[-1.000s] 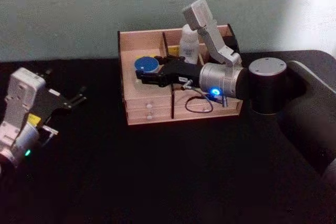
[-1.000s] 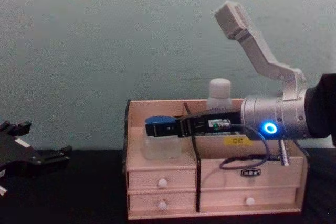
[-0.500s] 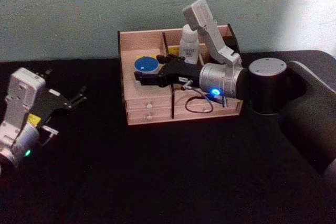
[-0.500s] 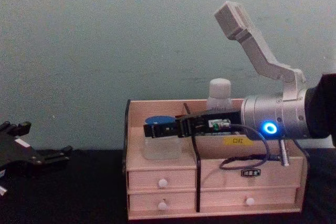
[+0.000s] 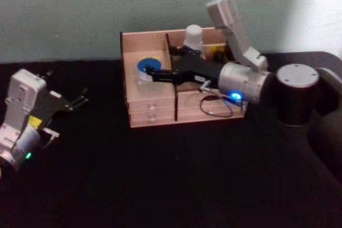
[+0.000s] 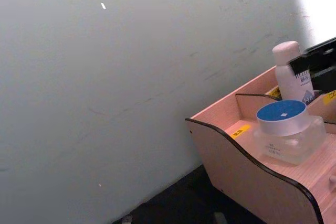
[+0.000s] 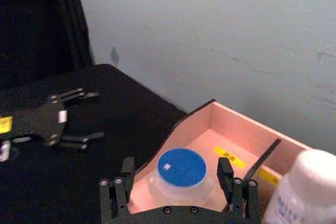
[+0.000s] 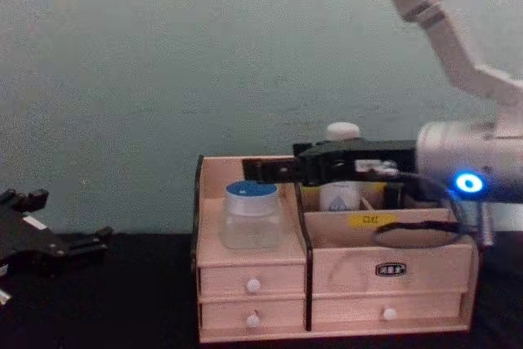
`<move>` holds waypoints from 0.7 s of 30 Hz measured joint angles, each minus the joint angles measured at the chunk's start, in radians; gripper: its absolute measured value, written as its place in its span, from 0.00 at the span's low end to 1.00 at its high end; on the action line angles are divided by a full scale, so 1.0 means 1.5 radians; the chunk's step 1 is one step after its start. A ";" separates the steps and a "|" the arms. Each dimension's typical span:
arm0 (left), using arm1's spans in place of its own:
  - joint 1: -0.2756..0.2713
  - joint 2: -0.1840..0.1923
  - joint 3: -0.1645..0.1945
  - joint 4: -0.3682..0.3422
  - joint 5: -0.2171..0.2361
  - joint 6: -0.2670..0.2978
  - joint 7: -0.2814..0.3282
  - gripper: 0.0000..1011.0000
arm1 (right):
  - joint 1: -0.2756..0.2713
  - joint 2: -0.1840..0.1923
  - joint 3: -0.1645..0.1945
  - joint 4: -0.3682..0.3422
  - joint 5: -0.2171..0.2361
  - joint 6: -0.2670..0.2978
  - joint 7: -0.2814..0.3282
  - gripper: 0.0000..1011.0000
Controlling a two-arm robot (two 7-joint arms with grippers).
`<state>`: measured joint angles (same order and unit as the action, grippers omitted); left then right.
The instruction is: Pick up the facial cleanser and watermelon frost from the table and place them into the tiered storage box.
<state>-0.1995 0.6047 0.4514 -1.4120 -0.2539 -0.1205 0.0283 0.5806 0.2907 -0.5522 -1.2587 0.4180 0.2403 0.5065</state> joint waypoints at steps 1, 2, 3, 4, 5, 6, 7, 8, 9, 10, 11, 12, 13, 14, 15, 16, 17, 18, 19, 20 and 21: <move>0.000 0.000 0.000 0.000 0.000 0.000 0.000 0.99 | -0.007 0.008 0.002 -0.014 0.002 0.002 0.001 0.99; 0.000 0.000 0.000 0.000 0.000 0.000 0.000 0.99 | -0.023 0.026 0.007 -0.042 0.007 0.007 0.004 0.99; 0.000 0.000 0.000 0.000 0.000 0.000 0.000 0.99 | -0.031 0.037 0.010 -0.057 0.010 0.010 0.005 0.99; 0.000 0.000 0.000 0.000 0.000 0.000 0.000 0.99 | -0.038 0.043 0.012 -0.066 0.013 0.012 0.006 0.99; 0.000 0.000 0.000 0.000 0.000 0.000 0.000 0.99 | -0.046 0.053 0.016 -0.081 0.018 0.015 0.006 0.99; 0.000 0.000 0.000 0.000 0.000 0.000 0.000 0.99 | -0.064 0.073 0.025 -0.108 0.028 0.021 0.007 0.99; 0.000 0.000 0.000 0.000 0.000 0.000 0.000 0.99 | -0.073 0.083 0.030 -0.121 0.032 0.024 0.007 0.99; 0.000 0.000 0.000 0.000 0.000 0.000 0.000 0.99 | -0.092 0.101 0.039 -0.145 0.043 0.031 0.004 0.99; 0.000 0.000 0.000 0.000 0.000 0.000 0.000 0.99 | -0.102 0.111 0.044 -0.156 0.048 0.034 0.002 0.99; 0.000 0.000 0.000 0.000 0.000 0.000 0.000 0.99 | -0.110 0.118 0.048 -0.166 0.052 0.036 0.000 0.99; 0.000 0.000 0.000 0.000 0.000 0.000 0.000 0.99 | -0.123 0.129 0.055 -0.179 0.057 0.040 -0.005 0.99; 0.000 0.000 0.000 0.000 0.000 0.000 0.000 0.99 | -0.132 0.137 0.060 -0.189 0.061 0.042 -0.010 0.99; 0.000 0.000 0.000 0.000 0.000 0.000 0.000 0.99 | -0.152 0.153 0.071 -0.207 0.067 0.045 -0.020 0.99; 0.000 0.000 0.000 0.000 0.000 0.000 0.000 0.99 | -0.161 0.161 0.077 -0.216 0.070 0.046 -0.027 0.99; 0.000 0.000 0.000 0.000 0.000 0.000 0.000 0.99 | -0.181 0.175 0.090 -0.232 0.076 0.050 -0.045 0.99; 0.000 0.000 0.000 0.000 0.000 0.000 0.000 0.99 | -0.191 0.181 0.098 -0.240 0.078 0.051 -0.054 0.99; 0.000 0.000 0.000 0.000 0.000 0.000 0.000 0.99 | -0.201 0.187 0.107 -0.246 0.079 0.052 -0.067 0.99; 0.000 0.000 0.000 0.000 0.000 0.000 0.000 0.99 | -0.221 0.195 0.124 -0.259 0.079 0.053 -0.095 0.99; 0.000 0.000 0.000 0.000 0.000 0.000 0.000 0.99 | -0.232 0.198 0.134 -0.266 0.077 0.052 -0.112 0.99; 0.000 0.000 0.000 0.000 0.000 0.000 0.000 0.99 | -0.242 0.200 0.144 -0.271 0.074 0.050 -0.130 0.99; 0.000 0.000 0.000 0.000 0.000 0.000 0.000 0.99 | -0.263 0.201 0.165 -0.280 0.064 0.045 -0.168 0.99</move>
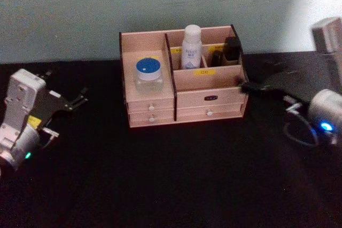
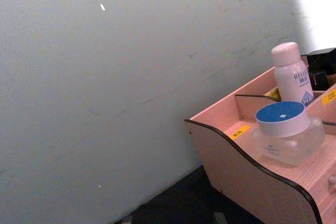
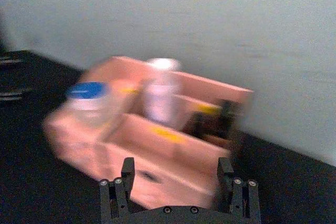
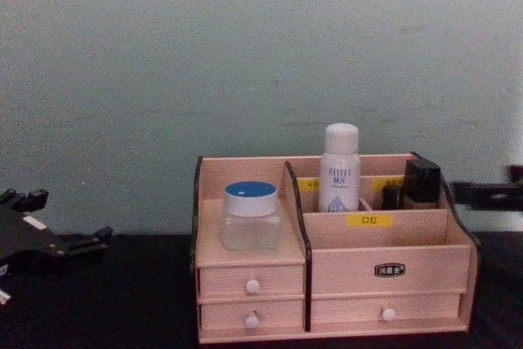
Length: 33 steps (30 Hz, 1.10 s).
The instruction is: Pick up the facial cleanser and watermelon frost from the table and place them into the tiered storage box.
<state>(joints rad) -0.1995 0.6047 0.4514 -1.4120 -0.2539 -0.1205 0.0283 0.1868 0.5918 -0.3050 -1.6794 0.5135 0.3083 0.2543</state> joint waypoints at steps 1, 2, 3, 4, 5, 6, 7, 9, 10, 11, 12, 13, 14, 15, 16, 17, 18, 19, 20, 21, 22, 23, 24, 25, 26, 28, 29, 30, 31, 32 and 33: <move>0.000 0.000 0.000 0.000 0.000 0.000 0.000 0.99 | -0.009 -0.001 0.010 -0.004 -0.008 -0.004 -0.020 0.99; 0.000 0.000 0.000 0.000 0.000 0.000 0.000 0.99 | -0.017 -0.003 0.019 -0.007 -0.017 -0.008 -0.042 0.99; 0.000 0.000 0.000 0.000 0.000 0.000 0.000 0.99 | -0.024 -0.005 0.026 -0.008 -0.023 -0.011 -0.059 0.99; 0.000 0.000 0.000 0.000 0.000 0.000 0.000 0.99 | -0.035 -0.012 0.041 -0.008 -0.036 -0.015 -0.093 0.99; 0.000 0.000 0.000 0.000 0.000 0.000 0.000 0.99 | -0.040 -0.017 0.049 -0.006 -0.041 -0.015 -0.111 0.99; 0.000 0.000 0.000 0.000 0.000 0.000 0.000 0.99 | -0.042 -0.021 0.053 -0.004 -0.044 -0.015 -0.123 0.99; 0.000 0.000 0.000 0.000 0.000 0.000 0.000 0.99 | -0.047 -0.033 0.064 0.004 -0.048 -0.010 -0.147 0.99; 0.000 0.000 0.000 0.000 0.000 0.000 0.000 0.99 | -0.049 -0.043 0.072 0.012 -0.050 -0.004 -0.165 0.99; 0.000 0.000 0.000 0.000 0.000 0.000 0.000 0.99 | -0.049 -0.052 0.077 0.023 -0.053 0.001 -0.180 0.99; 0.000 0.000 0.000 0.000 0.000 0.000 0.000 0.99 | -0.048 -0.057 0.078 0.029 -0.055 0.004 -0.186 0.99; 0.000 0.000 0.000 0.000 0.000 0.000 0.000 0.99 | -0.047 -0.061 0.079 0.036 -0.057 0.006 -0.190 0.99; 0.000 0.000 0.000 0.000 0.000 0.000 0.000 0.99 | -0.042 -0.068 0.079 0.049 -0.060 0.010 -0.196 0.99; 0.000 0.000 0.000 0.000 0.000 0.000 0.000 0.99 | -0.041 -0.071 0.079 0.055 -0.061 0.012 -0.197 0.99; 0.000 0.000 0.000 0.000 0.000 0.000 0.000 0.99 | -0.038 -0.074 0.079 0.061 -0.061 0.015 -0.197 0.99; 0.000 0.000 0.000 0.000 0.000 0.000 0.000 0.99 | -0.035 -0.077 0.079 0.068 -0.061 0.018 -0.197 0.99; 0.000 0.000 0.000 0.000 0.000 0.000 0.000 0.99 | -0.031 -0.081 0.079 0.078 -0.061 0.021 -0.195 0.99; 0.000 0.000 0.000 0.000 0.000 0.000 0.000 0.99 | -0.029 -0.084 0.079 0.084 -0.061 0.023 -0.193 0.99; 0.000 0.000 0.000 0.000 0.000 0.000 0.000 0.99 | -0.027 -0.086 0.079 0.089 -0.062 0.024 -0.192 0.99; 0.000 0.000 0.000 0.000 0.000 0.000 0.000 0.99 | -0.026 -0.087 0.078 0.091 -0.062 0.025 -0.190 0.99; 0.000 0.000 0.000 0.000 0.000 0.000 0.000 0.99 | -0.026 -0.087 0.078 0.090 -0.062 0.025 -0.191 0.99; 0.000 0.000 0.000 0.000 0.000 0.000 0.000 0.99 | -0.026 -0.086 0.078 0.090 -0.062 0.025 -0.191 0.99; 0.000 0.000 0.000 0.000 0.000 0.000 0.000 0.99 | -0.026 -0.086 0.078 0.089 -0.062 0.025 -0.191 0.99; 0.000 0.000 0.000 0.000 0.000 0.000 0.000 0.99 | -0.027 -0.086 0.078 0.089 -0.062 0.025 -0.191 0.99; 0.000 0.000 0.000 0.000 0.000 0.000 0.000 0.99 | -0.027 -0.086 0.078 0.088 -0.062 0.025 -0.191 0.99; 0.000 0.000 0.000 0.000 0.000 0.000 0.000 0.99 | -0.027 -0.085 0.078 0.087 -0.062 0.025 -0.192 0.99; 0.000 0.000 0.000 0.000 0.000 0.000 0.000 0.99 | -0.028 -0.085 0.078 0.086 -0.062 0.024 -0.192 0.99; 0.000 0.000 0.000 0.000 0.000 0.000 0.000 0.99 | -0.028 -0.085 0.078 0.086 -0.062 0.024 -0.192 0.99; 0.000 0.000 0.000 0.000 0.000 0.000 0.000 0.99 | -0.028 -0.085 0.079 0.085 -0.062 0.024 -0.192 0.99; 0.000 0.000 0.000 0.000 0.000 0.000 0.000 0.99 | -0.028 -0.085 0.079 0.085 -0.063 0.024 -0.193 0.99; 0.000 0.000 0.000 0.000 0.000 0.000 0.000 0.99 | -0.028 -0.084 0.079 0.085 -0.063 0.024 -0.193 0.99; 0.000 0.000 0.000 0.000 0.000 0.000 0.000 0.99 | -0.029 -0.084 0.079 0.084 -0.063 0.024 -0.193 0.99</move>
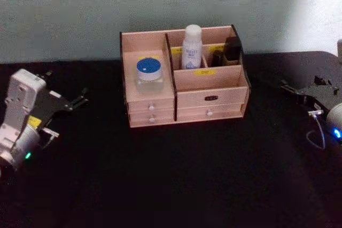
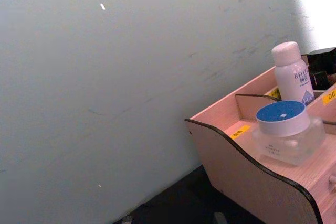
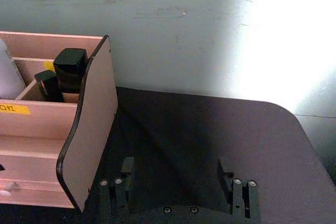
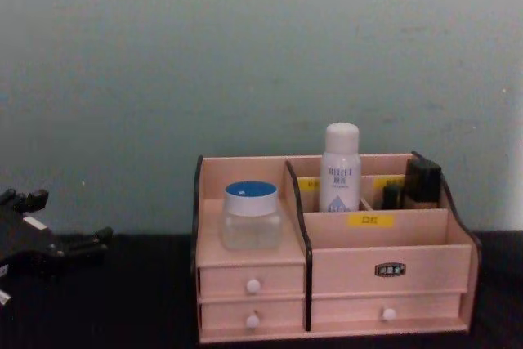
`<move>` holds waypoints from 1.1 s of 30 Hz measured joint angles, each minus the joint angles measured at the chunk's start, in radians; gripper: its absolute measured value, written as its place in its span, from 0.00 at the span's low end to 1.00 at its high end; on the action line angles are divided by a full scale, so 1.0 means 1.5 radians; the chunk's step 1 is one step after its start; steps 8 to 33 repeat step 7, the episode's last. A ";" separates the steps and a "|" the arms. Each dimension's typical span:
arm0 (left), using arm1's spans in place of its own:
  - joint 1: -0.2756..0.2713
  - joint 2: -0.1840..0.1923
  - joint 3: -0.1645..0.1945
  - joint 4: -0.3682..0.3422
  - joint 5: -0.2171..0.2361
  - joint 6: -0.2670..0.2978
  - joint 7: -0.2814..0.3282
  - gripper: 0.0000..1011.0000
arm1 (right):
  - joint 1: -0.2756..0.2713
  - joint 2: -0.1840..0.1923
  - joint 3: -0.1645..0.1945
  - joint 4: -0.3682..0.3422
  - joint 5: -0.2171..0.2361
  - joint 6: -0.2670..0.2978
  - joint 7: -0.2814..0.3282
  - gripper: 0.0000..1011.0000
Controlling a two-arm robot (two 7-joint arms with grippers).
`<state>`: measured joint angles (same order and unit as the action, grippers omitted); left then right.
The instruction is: Pick up the facial cleanser and watermelon frost from the table and place them into the tiered storage box.
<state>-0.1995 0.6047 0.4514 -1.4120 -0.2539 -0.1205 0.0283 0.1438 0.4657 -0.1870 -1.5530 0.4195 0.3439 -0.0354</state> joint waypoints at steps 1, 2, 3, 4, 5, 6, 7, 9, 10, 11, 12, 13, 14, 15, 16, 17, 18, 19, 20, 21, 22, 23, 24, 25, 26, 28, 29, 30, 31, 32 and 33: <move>0.000 0.000 0.000 0.000 0.000 0.000 0.000 0.99 | 0.000 0.000 0.000 0.000 0.000 0.000 0.000 0.99; 0.000 0.000 0.000 0.000 0.000 0.000 0.000 0.99 | 0.000 0.000 0.000 0.000 0.000 0.000 0.000 0.99; 0.000 0.000 0.000 0.000 0.000 0.000 0.000 0.99 | 0.000 0.000 0.000 -0.001 0.000 0.000 0.000 0.99; 0.000 0.000 0.000 0.000 0.000 0.000 0.000 0.99 | -0.001 0.000 0.000 -0.001 0.000 0.000 -0.001 0.99; 0.000 0.000 0.000 0.000 0.000 0.000 0.000 0.99 | -0.001 0.000 0.000 -0.001 0.000 -0.001 -0.001 0.99; 0.000 0.000 0.000 0.000 0.000 0.000 0.000 0.99 | -0.001 0.000 0.000 -0.001 0.000 -0.001 -0.001 0.99; 0.000 0.000 0.000 0.000 0.000 0.000 0.000 0.99 | -0.001 0.001 0.000 -0.002 0.000 -0.001 -0.001 0.99; 0.000 0.000 0.000 0.000 0.000 0.000 0.000 0.99 | -0.001 0.001 0.000 -0.002 0.000 -0.001 -0.001 0.99; 0.000 0.000 0.000 0.000 0.000 0.000 0.000 0.99 | -0.001 0.001 0.000 -0.002 0.000 -0.001 -0.001 0.99; 0.000 0.000 0.000 0.000 0.000 0.000 0.000 0.99 | -0.001 0.001 0.000 -0.002 0.000 -0.001 -0.001 0.99; 0.000 0.000 0.000 0.000 0.000 0.000 0.000 0.99 | -0.001 0.001 0.000 -0.002 0.000 -0.001 -0.001 0.99; 0.000 0.000 0.000 0.000 0.000 0.000 0.000 0.99 | -0.001 0.001 0.000 -0.002 0.000 -0.001 -0.001 0.99; 0.000 0.000 0.000 0.000 0.000 0.000 0.000 0.99 | -0.001 0.001 0.000 -0.002 0.000 -0.001 -0.001 0.99; 0.000 0.000 0.000 0.000 0.000 0.000 0.000 0.99 | -0.001 0.001 0.000 -0.002 0.000 -0.001 -0.001 0.99; 0.000 0.000 0.000 0.000 0.000 0.000 0.000 0.99 | -0.001 0.001 0.000 -0.002 0.000 -0.001 -0.001 0.99; 0.000 0.000 0.000 0.000 0.000 0.000 0.000 0.99 | -0.001 0.001 0.000 -0.002 0.000 -0.001 -0.001 0.99; 0.000 0.000 0.000 0.000 0.000 0.000 0.000 0.99 | -0.001 0.001 0.000 -0.002 0.000 -0.001 -0.001 0.99; 0.000 0.000 0.000 0.000 0.000 0.000 0.000 0.99 | -0.001 0.001 0.000 -0.002 0.000 -0.001 -0.001 0.99; 0.000 0.000 0.000 0.000 0.000 0.000 0.000 0.99 | -0.001 0.001 0.000 -0.002 0.000 -0.001 -0.001 0.99; 0.000 0.000 0.000 0.000 0.000 0.000 0.000 0.99 | -0.001 0.001 0.000 -0.002 0.000 -0.001 -0.001 0.99; 0.000 0.000 0.000 0.000 0.000 0.000 0.000 0.99 | -0.001 0.001 0.000 -0.002 0.000 -0.001 -0.001 0.99; 0.000 0.000 0.000 0.000 0.000 0.000 0.000 0.99 | -0.001 0.001 0.000 -0.002 0.000 -0.001 -0.001 0.99; 0.000 0.000 0.000 0.000 0.000 0.000 0.000 0.99 | -0.001 0.001 0.000 -0.002 0.000 -0.001 -0.001 0.99; 0.000 0.000 0.000 0.000 0.000 0.000 0.000 0.99 | -0.001 0.001 0.000 -0.002 0.000 -0.001 -0.001 0.99; 0.000 0.000 0.000 0.000 0.000 0.000 0.000 0.99 | -0.001 0.001 0.000 -0.002 0.000 -0.001 -0.001 0.99; 0.000 0.000 0.000 0.000 0.000 0.000 0.000 0.99 | -0.001 0.001 0.000 -0.002 0.000 -0.001 -0.001 0.99; 0.000 0.000 0.000 0.000 0.000 0.000 0.000 0.99 | -0.001 0.001 0.000 -0.002 0.000 -0.001 -0.001 0.99; 0.000 0.000 0.000 0.000 0.000 0.000 0.000 0.99 | -0.001 0.001 0.000 -0.002 0.000 -0.001 -0.001 0.99; 0.000 0.000 0.000 0.000 0.000 0.000 0.000 0.99 | -0.001 0.001 0.000 -0.002 0.000 -0.001 -0.001 0.99; 0.000 0.000 0.000 0.000 0.000 0.000 0.000 0.99 | -0.001 0.001 0.000 -0.002 0.000 -0.001 -0.001 0.99; 0.000 0.000 0.000 0.000 0.000 0.000 0.000 0.99 | -0.001 0.001 0.000 -0.002 0.000 -0.001 -0.001 0.99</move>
